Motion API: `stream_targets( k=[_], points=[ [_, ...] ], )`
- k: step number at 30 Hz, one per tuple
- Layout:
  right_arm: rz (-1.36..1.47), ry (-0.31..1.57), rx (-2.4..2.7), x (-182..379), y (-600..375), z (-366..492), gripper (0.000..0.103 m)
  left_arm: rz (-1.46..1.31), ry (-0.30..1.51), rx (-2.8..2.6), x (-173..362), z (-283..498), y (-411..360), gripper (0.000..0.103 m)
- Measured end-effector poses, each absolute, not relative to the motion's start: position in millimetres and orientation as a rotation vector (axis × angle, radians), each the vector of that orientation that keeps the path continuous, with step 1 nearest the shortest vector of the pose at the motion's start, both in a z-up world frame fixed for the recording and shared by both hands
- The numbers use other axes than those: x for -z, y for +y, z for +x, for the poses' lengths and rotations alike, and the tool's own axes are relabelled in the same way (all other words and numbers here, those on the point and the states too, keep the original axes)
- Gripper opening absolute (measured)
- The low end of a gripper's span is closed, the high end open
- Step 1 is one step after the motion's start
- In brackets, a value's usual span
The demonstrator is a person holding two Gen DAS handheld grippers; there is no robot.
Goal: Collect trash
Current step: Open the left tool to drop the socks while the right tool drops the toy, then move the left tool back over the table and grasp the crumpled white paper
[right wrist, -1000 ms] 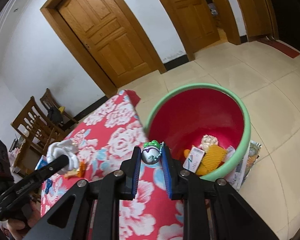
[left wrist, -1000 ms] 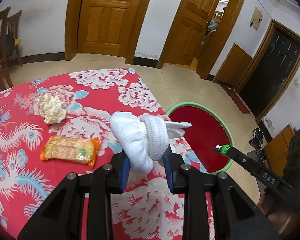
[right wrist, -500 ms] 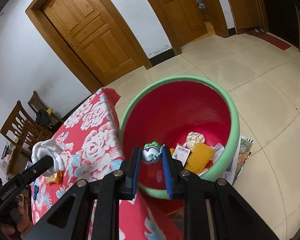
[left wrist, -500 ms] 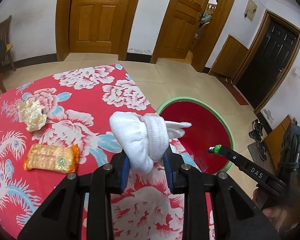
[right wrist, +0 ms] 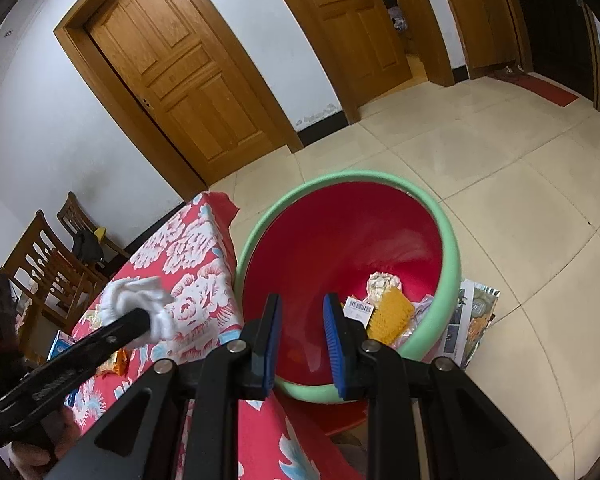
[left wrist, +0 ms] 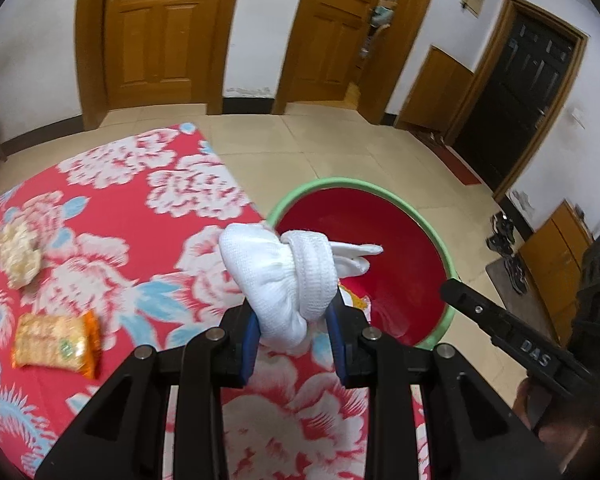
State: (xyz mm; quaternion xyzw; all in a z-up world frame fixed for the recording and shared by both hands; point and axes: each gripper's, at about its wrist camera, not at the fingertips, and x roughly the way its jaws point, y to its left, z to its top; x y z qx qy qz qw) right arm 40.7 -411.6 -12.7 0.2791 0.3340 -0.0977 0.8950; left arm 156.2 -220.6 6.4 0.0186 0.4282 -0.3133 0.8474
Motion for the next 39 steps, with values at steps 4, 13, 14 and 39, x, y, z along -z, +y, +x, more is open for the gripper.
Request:
stream_targets(
  k=[4, 13, 14, 39],
  points=[
    [0.579, 0.672, 0.21, 8, -414, 33, 0.024, 0.063, 0.925, 0.704, 1, 161, -239, 0.03],
    [0.604, 0.658, 0.228, 11, -424, 24, 0.024, 0.088, 0.972, 0.745, 14, 173, -272, 0.036],
    [0.605, 0.658, 0.23, 11, -425, 23, 0.024, 0.078, 0.978, 0.744, 15, 175, -274, 0.039],
    [0.609, 0.653, 0.205, 1, -411, 16, 0.067, -0.001, 0.903, 0.653, -10, 184, -217, 0.057]
  ],
)
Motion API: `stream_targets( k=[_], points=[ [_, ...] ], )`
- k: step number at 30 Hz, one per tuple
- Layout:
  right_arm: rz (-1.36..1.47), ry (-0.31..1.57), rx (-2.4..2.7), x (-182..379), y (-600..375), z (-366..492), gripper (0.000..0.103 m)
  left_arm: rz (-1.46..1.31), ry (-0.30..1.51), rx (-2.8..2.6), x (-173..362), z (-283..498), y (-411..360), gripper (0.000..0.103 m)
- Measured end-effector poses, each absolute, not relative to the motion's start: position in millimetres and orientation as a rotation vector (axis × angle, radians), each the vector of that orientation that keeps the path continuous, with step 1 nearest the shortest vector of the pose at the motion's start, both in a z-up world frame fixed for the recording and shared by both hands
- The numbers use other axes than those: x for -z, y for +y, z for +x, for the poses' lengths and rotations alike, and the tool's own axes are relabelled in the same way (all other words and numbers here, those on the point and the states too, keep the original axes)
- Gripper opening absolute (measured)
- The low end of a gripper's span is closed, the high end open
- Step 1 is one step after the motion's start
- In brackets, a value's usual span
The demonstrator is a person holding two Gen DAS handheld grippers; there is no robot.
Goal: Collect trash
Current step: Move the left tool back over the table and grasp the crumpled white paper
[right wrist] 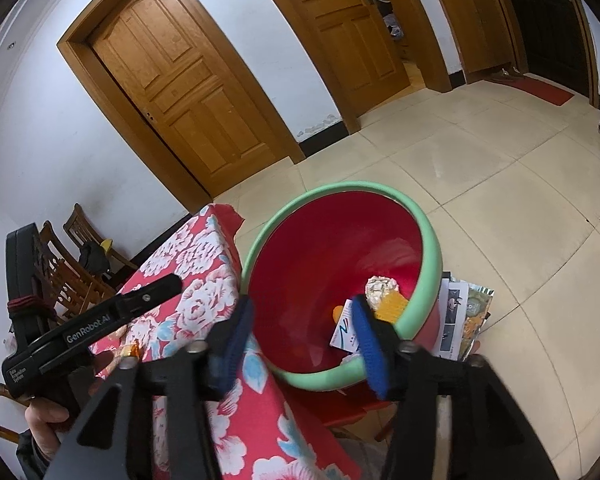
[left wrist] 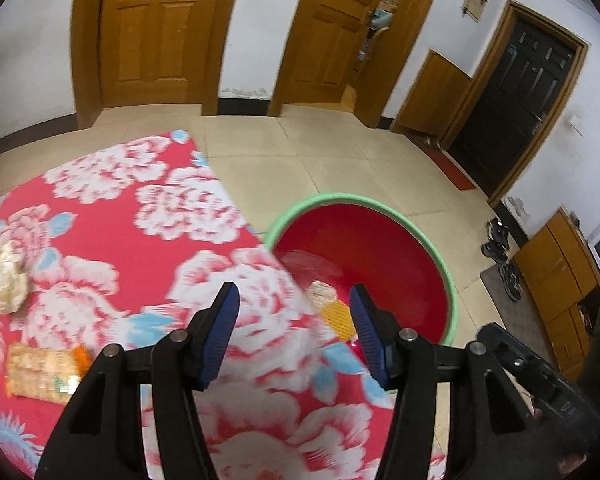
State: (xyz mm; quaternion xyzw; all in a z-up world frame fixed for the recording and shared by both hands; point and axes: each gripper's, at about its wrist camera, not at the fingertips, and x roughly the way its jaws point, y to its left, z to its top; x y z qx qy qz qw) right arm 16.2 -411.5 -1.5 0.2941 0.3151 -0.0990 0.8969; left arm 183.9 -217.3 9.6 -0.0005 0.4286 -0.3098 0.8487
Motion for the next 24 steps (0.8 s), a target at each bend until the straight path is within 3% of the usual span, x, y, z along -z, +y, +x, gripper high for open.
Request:
stream_targets(
  k=[24],
  points=[
    [0.568, 0.687, 0.207, -9, -383, 28, 0.073, -0.015, 0.877, 0.227, -7, 265, -60, 0.057]
  ],
)
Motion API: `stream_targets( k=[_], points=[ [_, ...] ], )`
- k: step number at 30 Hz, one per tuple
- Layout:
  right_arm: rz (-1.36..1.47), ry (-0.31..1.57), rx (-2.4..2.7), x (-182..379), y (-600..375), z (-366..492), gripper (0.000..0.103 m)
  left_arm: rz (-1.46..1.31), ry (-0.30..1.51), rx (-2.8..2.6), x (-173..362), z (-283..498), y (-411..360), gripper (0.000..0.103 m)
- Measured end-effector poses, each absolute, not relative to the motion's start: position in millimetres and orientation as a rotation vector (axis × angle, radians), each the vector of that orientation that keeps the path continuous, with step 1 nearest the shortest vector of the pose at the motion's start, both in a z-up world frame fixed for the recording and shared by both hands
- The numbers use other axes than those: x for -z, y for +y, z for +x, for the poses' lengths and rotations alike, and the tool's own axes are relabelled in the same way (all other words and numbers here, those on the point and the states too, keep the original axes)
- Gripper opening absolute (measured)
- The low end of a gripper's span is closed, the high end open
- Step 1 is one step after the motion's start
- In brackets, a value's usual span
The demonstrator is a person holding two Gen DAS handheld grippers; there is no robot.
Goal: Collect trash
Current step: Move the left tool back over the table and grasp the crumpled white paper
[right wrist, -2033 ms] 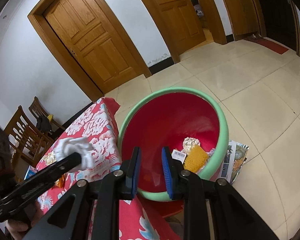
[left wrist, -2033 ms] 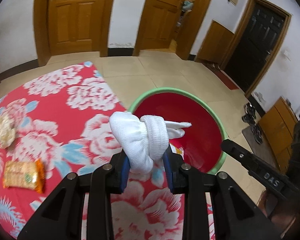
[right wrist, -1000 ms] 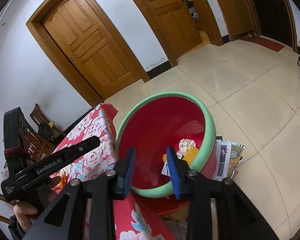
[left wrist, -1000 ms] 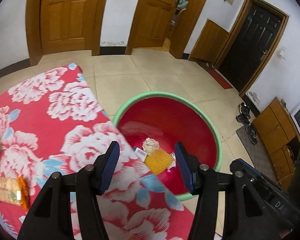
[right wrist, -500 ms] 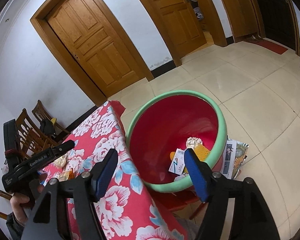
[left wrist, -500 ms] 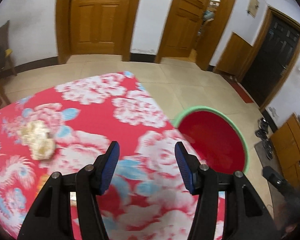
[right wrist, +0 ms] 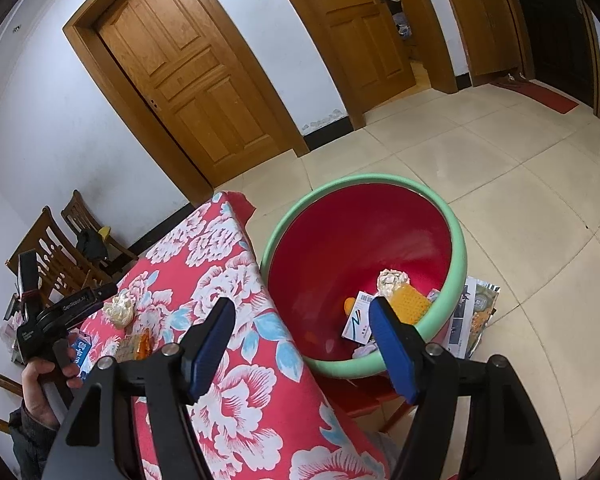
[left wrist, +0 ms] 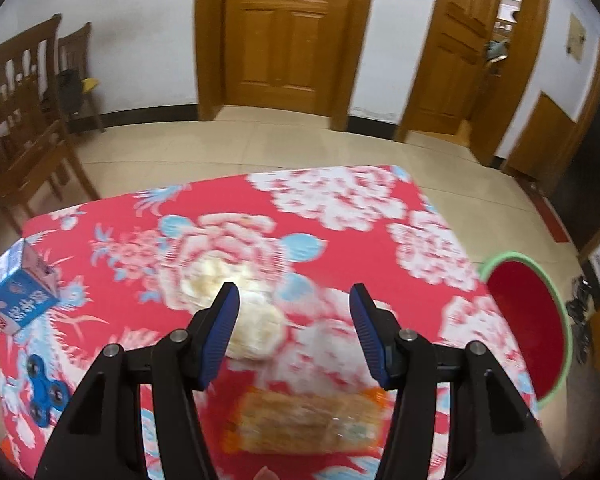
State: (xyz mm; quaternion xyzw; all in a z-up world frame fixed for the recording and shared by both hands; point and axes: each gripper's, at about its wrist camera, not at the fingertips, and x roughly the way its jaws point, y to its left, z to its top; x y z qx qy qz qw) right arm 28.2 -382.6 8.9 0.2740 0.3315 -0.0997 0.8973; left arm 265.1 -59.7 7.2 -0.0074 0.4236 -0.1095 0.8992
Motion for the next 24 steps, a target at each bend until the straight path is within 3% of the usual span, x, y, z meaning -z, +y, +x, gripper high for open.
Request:
stream_targets(
  k=[18, 20, 24],
  points=[
    [0.567, 0.714, 0.207, -1, -378, 35, 0.075, -0.065, 0.964, 0.208, 34, 291, -38, 0.057],
    [0.568, 0.719, 0.201, 0, -377, 36, 0.075, -0.07, 0.966, 0.197, 34, 291, -38, 0.046],
    [0.568, 0.723, 0.19, 1, -375, 37, 0.075, -0.088, 0.986, 0.166, 39, 294, -31, 0.037]
  ],
)
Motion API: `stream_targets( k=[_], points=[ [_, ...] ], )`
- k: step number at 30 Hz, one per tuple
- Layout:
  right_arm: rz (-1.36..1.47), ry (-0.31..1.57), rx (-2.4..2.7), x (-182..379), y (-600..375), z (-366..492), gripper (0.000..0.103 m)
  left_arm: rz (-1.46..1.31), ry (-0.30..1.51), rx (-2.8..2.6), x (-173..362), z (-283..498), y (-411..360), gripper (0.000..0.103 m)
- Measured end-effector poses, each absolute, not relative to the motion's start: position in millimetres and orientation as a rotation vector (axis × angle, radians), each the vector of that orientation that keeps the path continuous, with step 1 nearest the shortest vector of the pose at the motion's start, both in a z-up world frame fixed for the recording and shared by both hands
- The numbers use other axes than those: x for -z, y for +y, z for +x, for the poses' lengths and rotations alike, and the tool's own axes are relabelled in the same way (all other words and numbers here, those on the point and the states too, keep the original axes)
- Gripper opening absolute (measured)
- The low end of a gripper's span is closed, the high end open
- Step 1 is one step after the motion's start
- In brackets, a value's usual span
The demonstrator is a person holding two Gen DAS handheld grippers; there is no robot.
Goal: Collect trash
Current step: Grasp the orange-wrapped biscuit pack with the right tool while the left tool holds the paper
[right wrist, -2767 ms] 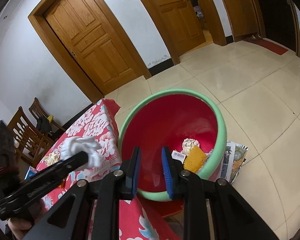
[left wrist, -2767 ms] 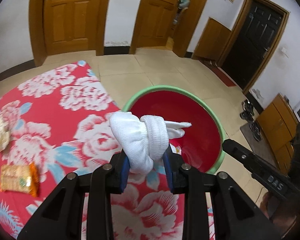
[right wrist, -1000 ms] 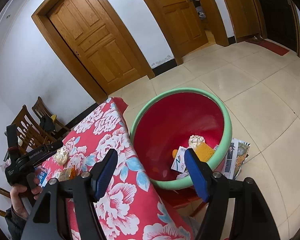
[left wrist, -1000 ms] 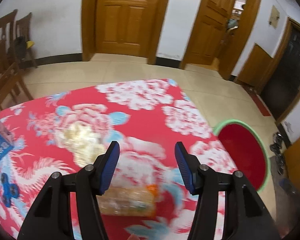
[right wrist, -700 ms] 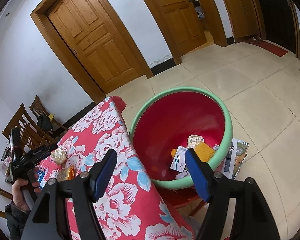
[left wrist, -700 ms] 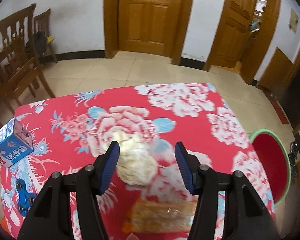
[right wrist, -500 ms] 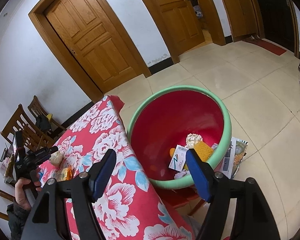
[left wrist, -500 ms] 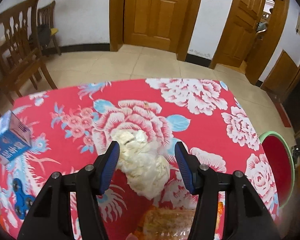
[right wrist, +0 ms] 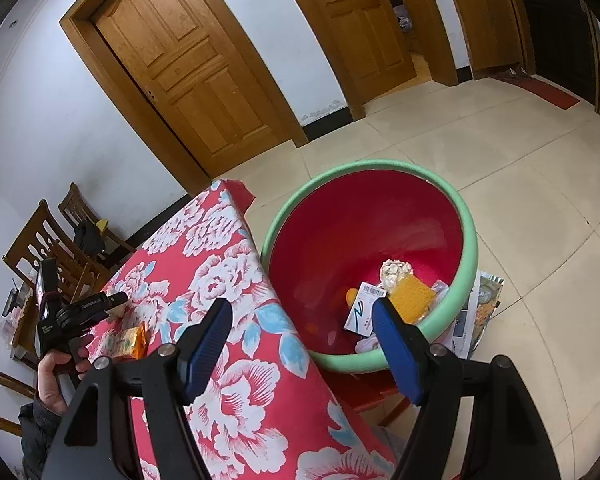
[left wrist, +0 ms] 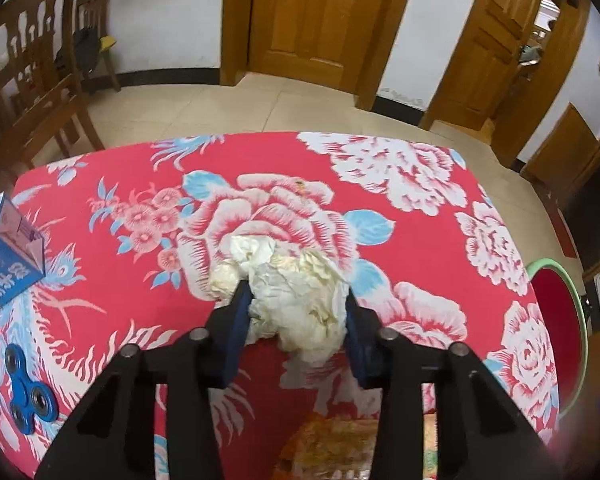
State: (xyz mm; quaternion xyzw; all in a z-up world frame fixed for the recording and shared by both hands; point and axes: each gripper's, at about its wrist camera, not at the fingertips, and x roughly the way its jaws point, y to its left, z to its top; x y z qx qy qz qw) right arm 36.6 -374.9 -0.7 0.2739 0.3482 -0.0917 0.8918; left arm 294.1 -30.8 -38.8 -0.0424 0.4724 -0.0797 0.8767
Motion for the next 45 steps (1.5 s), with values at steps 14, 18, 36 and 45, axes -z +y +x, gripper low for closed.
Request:
stream_targets(
  k=[14, 18, 36, 45],
  points=[
    [0.536, 0.72, 0.141, -7, -359, 39, 0.075, -0.15, 0.935, 0.229, 16, 263, -14, 0.024],
    [0.508, 0.73, 0.103, -11, -346, 44, 0.075, -0.134, 0.888, 0.252, -2, 238, -11, 0.024],
    [0.28, 0.917, -0.206, 5, -240, 112, 0.084, -0.175, 0.879, 0.162, -7, 153, 39, 0.024],
    [0.1, 0.982, -0.305, 22, -182, 150, 0.092, -0.201, 0.878, 0.105, 0, 138, 63, 0.024]
  ],
)
